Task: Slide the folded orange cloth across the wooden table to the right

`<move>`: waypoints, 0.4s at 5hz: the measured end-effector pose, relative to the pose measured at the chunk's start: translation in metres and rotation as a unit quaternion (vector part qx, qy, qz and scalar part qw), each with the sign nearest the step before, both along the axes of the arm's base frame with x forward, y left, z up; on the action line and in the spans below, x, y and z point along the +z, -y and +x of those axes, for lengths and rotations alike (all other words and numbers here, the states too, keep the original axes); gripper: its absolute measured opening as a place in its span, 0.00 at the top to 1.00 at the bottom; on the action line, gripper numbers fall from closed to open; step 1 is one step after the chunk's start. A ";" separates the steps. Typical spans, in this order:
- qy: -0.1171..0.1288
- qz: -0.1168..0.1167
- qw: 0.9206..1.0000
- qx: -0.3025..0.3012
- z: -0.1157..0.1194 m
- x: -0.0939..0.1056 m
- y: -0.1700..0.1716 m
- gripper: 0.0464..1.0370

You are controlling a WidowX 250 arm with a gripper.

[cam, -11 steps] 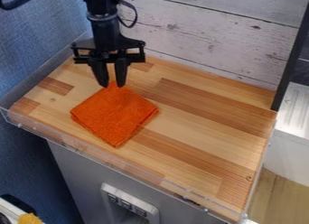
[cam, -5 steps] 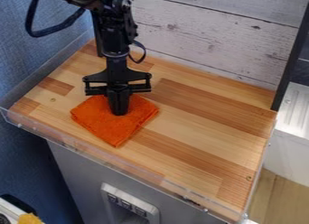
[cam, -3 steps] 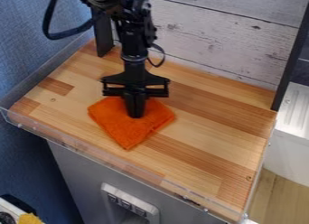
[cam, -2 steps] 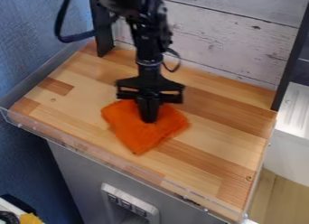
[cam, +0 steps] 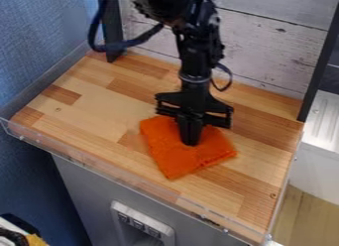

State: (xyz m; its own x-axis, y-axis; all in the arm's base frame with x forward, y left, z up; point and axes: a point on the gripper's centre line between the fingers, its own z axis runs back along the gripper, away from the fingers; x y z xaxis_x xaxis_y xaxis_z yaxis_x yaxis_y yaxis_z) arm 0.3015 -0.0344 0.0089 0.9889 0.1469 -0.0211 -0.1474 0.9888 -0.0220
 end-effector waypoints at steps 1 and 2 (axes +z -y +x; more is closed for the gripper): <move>0.007 0.002 0.999 -0.035 0.003 0.000 0.016 0.99; 0.012 0.006 0.998 -0.054 0.003 0.000 0.024 0.99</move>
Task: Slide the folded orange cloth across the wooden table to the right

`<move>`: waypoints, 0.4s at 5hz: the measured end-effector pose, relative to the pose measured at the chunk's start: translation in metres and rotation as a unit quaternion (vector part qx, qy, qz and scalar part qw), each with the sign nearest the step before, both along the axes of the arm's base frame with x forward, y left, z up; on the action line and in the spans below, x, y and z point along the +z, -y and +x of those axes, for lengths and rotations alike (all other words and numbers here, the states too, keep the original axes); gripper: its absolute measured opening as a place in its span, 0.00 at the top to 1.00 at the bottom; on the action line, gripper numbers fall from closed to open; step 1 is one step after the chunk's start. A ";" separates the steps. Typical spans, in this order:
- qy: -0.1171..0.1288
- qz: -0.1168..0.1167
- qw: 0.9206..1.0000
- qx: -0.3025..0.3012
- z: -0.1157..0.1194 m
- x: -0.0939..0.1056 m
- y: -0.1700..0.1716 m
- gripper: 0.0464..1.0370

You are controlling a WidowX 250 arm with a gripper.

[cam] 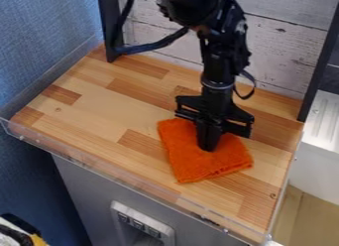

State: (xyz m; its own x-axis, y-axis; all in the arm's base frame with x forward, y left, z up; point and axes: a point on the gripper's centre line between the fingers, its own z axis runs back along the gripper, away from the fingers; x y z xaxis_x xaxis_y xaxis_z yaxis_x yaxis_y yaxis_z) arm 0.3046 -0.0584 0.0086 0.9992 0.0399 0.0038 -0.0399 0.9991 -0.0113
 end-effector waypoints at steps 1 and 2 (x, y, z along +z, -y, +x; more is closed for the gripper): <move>0.005 0.003 1.000 -0.017 0.004 0.000 0.008 0.99; 0.006 0.005 1.000 -0.027 0.005 0.001 0.011 0.99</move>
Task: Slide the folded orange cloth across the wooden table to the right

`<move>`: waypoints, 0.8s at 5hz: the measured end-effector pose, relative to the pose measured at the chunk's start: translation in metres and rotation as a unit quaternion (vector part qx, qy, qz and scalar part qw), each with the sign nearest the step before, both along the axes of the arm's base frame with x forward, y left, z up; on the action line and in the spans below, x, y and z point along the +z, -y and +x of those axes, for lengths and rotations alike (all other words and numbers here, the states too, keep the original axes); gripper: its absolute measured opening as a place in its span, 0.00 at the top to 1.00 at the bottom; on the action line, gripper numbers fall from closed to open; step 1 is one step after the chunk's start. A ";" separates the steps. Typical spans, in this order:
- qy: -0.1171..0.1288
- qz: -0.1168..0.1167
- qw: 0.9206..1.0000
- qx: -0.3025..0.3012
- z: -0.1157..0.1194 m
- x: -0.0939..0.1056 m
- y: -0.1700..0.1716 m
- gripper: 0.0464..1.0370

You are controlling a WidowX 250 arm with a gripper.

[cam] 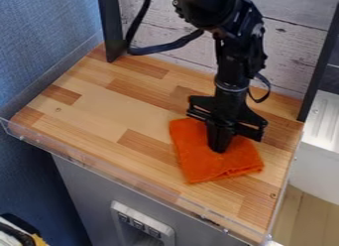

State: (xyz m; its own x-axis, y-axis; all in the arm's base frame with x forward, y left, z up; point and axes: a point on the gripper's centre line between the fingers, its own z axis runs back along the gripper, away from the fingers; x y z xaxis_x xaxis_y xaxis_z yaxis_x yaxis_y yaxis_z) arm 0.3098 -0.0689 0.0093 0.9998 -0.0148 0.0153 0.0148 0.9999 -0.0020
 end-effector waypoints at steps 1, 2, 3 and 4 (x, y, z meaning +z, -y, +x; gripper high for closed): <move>-0.004 0.001 1.000 -0.009 0.000 0.001 0.000 0.99; -0.011 0.001 1.000 -0.017 0.001 0.006 0.005 0.99; -0.017 0.003 1.000 -0.020 0.002 0.010 0.005 0.99; -0.020 0.003 1.000 -0.020 0.002 0.009 0.003 0.99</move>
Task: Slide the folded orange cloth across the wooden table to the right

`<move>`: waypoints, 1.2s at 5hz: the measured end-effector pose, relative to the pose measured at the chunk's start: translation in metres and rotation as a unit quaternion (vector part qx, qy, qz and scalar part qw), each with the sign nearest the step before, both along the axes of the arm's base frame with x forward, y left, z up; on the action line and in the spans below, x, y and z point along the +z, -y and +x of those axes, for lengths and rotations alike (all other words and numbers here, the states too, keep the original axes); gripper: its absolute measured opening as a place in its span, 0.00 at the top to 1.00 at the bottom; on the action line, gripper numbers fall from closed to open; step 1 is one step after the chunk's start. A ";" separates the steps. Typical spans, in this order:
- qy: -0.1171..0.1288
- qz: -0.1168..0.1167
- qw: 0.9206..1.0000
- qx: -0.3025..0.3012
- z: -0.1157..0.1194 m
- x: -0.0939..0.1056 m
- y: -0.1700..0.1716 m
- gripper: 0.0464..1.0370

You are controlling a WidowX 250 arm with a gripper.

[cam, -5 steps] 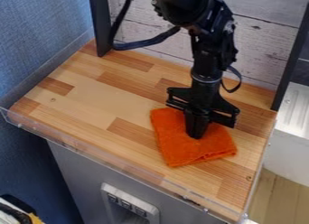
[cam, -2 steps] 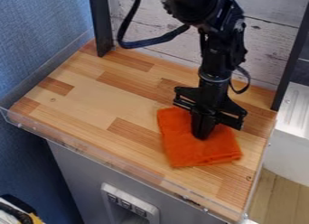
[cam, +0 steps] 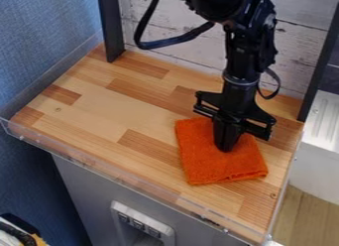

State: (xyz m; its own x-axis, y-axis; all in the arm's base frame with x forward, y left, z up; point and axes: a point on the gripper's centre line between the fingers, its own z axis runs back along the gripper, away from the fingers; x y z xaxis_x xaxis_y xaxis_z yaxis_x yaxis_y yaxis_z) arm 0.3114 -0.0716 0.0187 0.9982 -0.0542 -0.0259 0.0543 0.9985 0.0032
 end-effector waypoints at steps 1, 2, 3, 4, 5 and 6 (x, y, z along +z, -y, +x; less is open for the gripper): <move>0.001 0.001 1.000 0.011 0.002 0.000 -0.008 0.99; 0.003 0.001 1.000 0.015 -0.001 0.001 -0.013 0.96; 0.009 0.001 1.000 0.023 -0.002 0.017 -0.018 0.81; 0.014 0.000 1.000 0.022 0.001 0.037 -0.020 0.56; 0.021 0.000 0.999 0.028 0.013 0.058 -0.028 0.26; 0.023 0.000 0.999 0.026 0.021 0.075 -0.035 0.04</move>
